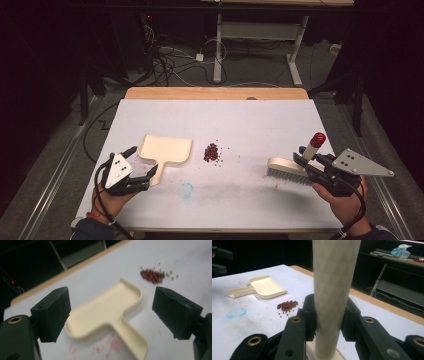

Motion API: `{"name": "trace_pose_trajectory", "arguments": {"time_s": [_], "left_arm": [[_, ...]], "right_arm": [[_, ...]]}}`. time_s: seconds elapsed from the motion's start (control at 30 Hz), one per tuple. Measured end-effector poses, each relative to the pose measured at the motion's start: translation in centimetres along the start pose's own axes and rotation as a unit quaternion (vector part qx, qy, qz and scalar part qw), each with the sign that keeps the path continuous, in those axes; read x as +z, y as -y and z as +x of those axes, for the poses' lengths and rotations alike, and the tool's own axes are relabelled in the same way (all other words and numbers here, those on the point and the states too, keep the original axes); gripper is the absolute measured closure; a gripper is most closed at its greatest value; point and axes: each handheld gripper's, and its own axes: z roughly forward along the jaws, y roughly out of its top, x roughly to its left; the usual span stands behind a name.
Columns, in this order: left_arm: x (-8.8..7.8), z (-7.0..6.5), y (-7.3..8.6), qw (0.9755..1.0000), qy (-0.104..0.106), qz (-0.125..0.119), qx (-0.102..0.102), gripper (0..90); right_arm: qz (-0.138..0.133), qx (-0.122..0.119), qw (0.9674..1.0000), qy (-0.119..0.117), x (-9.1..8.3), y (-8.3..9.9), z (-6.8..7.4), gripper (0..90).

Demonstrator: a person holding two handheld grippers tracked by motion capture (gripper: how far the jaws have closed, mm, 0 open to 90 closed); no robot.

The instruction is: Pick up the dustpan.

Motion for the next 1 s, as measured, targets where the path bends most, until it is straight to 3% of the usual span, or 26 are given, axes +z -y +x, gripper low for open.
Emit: {"name": "trace_pose_trajectory", "arguments": {"time_s": [0.07, 0.17, 0.23, 0.3, 0.37, 0.6, 0.63, 0.7, 0.83, 0.87, 0.9, 0.97, 1.0], "left_arm": [[-0.4, 0.0, 0.5, 1.0, -0.004, 0.005, -0.004, 15.1], [-1.0, -0.1, 1.5, 0.9995, -0.006, 0.018, -0.024, 15.2], [-1.4, -0.5, 1.8, 0.9995, -0.001, 0.025, -0.02, 15.2], [-1.7, -0.9, 1.8, 0.9993, -0.005, 0.036, -0.007, 15.2], [-2.0, -1.1, 1.8, 0.999, -0.002, 0.043, -0.008, 15.2], [-1.9, -1.7, 0.8, 0.9972, 0.011, 0.069, -0.027, 16.6], [-1.3, -2.0, 0.3, 0.9958, 0.014, 0.084, -0.033, 17.2], [-1.0, -2.1, 0.1, 0.9952, 0.019, 0.089, -0.036, 17.9], [1.1, -2.5, -0.5, 0.9915, 0.031, 0.118, -0.045, 21.0], [2.2, -2.6, -0.6, 0.9884, 0.024, 0.143, -0.046, 20.9], [2.2, -2.6, -0.6, 0.9884, 0.024, 0.143, -0.046, 20.9], [3.6, -2.3, -0.5, 0.9832, 0.006, 0.162, -0.084, 21.0], [3.6, -2.3, -0.5, 0.9832, 0.006, 0.162, -0.084, 20.9]], "right_arm": [[0.0, 0.001, 1.0, 0.0, 0.0, 0.0, 0.0, 70.4], [0.003, 0.002, 1.0, 0.001, -0.1, 0.1, -0.1, 70.4], [0.004, 0.003, 1.0, 0.001, -0.1, 0.1, -0.1, 70.4], [0.007, -0.001, 1.0, -0.002, 0.0, 0.1, 0.1, 70.4], [0.008, -0.003, 1.0, -0.004, 0.1, 0.1, 0.1, 70.4], [0.013, -0.008, 0.9999, -0.008, 0.4, 0.0, 0.4, 70.4], [0.016, -0.008, 0.9998, -0.009, 0.5, -0.1, 0.4, 70.4], [0.017, -0.007, 0.9998, -0.012, 0.6, 0.0, 0.4, 70.4], [0.027, -0.01, 0.9994, -0.02, 1.3, 0.0, 0.6, 70.4], [0.027, -0.01, 0.9994, -0.02, 1.3, 0.0, 0.7, 70.4], [0.027, -0.012, 0.9993, -0.021, 1.4, 0.0, 0.7, 70.4], [0.027, -0.013, 0.9993, -0.021, 1.4, 0.0, 0.7, 70.3], [0.027, -0.012, 0.9993, -0.022, 1.4, 0.1, 0.8, 70.4]]}}
